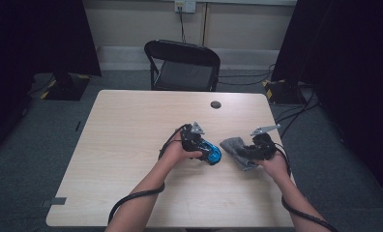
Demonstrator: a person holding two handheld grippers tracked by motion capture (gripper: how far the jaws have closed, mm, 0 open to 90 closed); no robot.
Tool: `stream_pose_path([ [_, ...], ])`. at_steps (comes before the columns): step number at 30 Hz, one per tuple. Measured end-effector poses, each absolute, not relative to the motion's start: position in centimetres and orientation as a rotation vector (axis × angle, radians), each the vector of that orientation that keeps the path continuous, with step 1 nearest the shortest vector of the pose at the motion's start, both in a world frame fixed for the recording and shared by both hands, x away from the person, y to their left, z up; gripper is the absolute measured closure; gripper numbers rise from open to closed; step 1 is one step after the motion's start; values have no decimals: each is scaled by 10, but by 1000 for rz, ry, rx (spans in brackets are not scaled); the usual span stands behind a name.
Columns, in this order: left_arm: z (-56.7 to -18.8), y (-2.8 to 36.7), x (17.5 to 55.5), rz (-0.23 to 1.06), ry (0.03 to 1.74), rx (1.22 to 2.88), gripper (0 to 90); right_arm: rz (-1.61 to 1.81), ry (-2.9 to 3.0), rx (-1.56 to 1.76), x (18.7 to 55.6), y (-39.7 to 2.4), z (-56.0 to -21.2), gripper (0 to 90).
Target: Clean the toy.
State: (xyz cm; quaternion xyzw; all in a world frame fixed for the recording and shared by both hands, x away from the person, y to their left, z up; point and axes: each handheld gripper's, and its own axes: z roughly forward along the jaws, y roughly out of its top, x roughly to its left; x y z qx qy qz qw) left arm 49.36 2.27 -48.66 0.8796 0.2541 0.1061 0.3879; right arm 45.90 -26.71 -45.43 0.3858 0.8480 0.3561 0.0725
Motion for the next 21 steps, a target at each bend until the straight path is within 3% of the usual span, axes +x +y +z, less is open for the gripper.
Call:
stream_pose_path([
  [11,-487,24,493,273,643,2231,0,1031,2472,1147,501,-241,-443,764],
  [21,-488,24,493,270,645,2221,0,1005,2527,1024,539,-184,-451,761],
])
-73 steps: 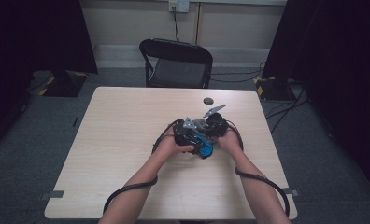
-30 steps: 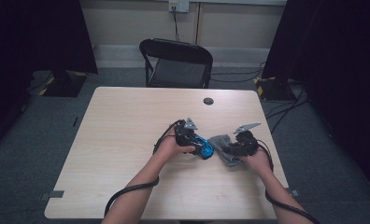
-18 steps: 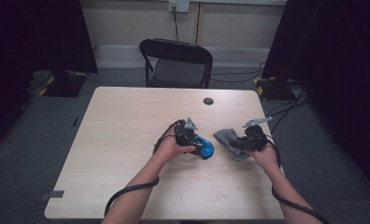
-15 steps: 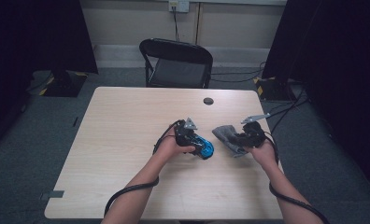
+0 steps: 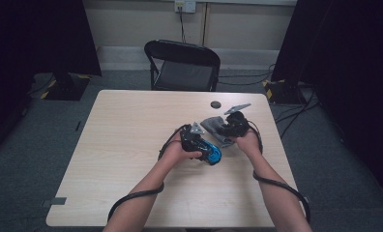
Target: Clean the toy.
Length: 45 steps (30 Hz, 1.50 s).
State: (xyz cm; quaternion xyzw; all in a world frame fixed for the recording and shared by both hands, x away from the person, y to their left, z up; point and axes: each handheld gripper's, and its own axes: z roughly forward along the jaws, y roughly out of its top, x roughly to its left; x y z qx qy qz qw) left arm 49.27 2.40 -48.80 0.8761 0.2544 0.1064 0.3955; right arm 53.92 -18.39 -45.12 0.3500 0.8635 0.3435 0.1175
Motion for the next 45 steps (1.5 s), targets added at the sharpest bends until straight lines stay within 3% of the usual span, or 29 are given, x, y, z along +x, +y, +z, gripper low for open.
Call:
stream_pose_path([
  [7,-488,24,493,271,642,2216,0,953,2604,925,549,-148,-470,758],
  [17,-489,24,492,275,647,2213,0,917,2639,883,552,-136,-480,748],
  [19,-489,24,492,276,647,2214,0,933,2635,923,553,-137,-481,723],
  [22,-489,24,492,277,642,2214,0,915,2589,961,551,-138,-481,588],
  [25,-489,24,492,278,640,2214,0,905,2566,998,550,-142,-479,534],
  [35,-488,23,491,276,650,2214,0,982,2473,1107,536,-161,-457,479],
  [45,-489,24,490,281,647,2210,0,920,2498,1167,533,-163,-478,486],
])
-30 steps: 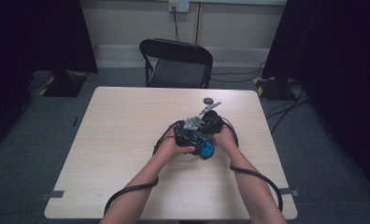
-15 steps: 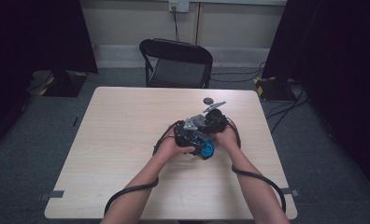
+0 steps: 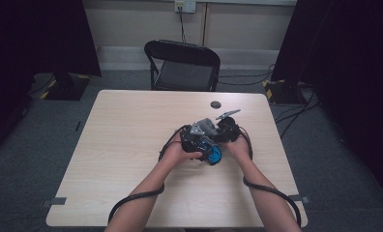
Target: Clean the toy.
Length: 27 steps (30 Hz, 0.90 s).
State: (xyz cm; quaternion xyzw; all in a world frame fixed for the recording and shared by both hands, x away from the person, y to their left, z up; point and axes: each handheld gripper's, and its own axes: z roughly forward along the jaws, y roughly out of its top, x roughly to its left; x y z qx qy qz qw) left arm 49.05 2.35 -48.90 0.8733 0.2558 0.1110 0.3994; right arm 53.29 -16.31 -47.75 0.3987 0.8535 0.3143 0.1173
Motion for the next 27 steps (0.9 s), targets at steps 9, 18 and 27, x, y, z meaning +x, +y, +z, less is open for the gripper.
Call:
stream_pose_path([
  [9,-490,23,490,280,643,2199,0,907,2517,1097,543,-148,-484,724],
  [18,-489,24,491,277,640,2208,0,874,2607,987,545,-143,-478,801],
  [27,-489,24,492,275,645,2216,0,871,2636,954,532,-163,-475,802],
])
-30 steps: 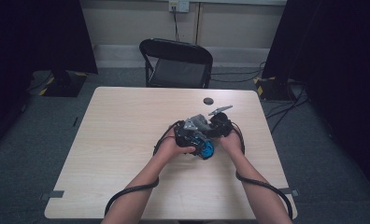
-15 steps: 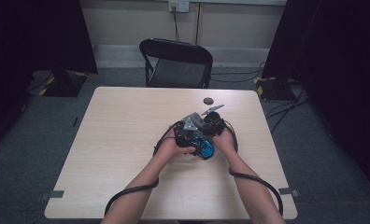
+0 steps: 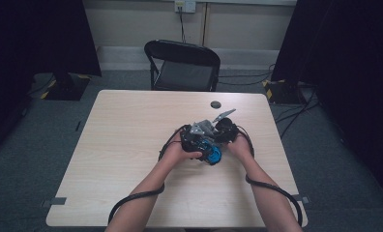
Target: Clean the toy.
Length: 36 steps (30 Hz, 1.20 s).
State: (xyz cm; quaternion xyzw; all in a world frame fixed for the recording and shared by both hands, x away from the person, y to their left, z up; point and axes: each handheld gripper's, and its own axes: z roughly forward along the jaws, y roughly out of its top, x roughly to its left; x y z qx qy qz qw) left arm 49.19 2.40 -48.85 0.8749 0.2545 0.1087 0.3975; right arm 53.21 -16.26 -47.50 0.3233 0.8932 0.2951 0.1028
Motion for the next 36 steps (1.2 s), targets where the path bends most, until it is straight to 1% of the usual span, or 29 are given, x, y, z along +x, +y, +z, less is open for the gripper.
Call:
stream_pose_path([
  [12,-487,23,493,269,646,2229,0,921,2632,998,507,-199,-476,801],
  [36,-487,23,493,271,652,2233,0,961,2612,1080,474,-243,-475,796],
])
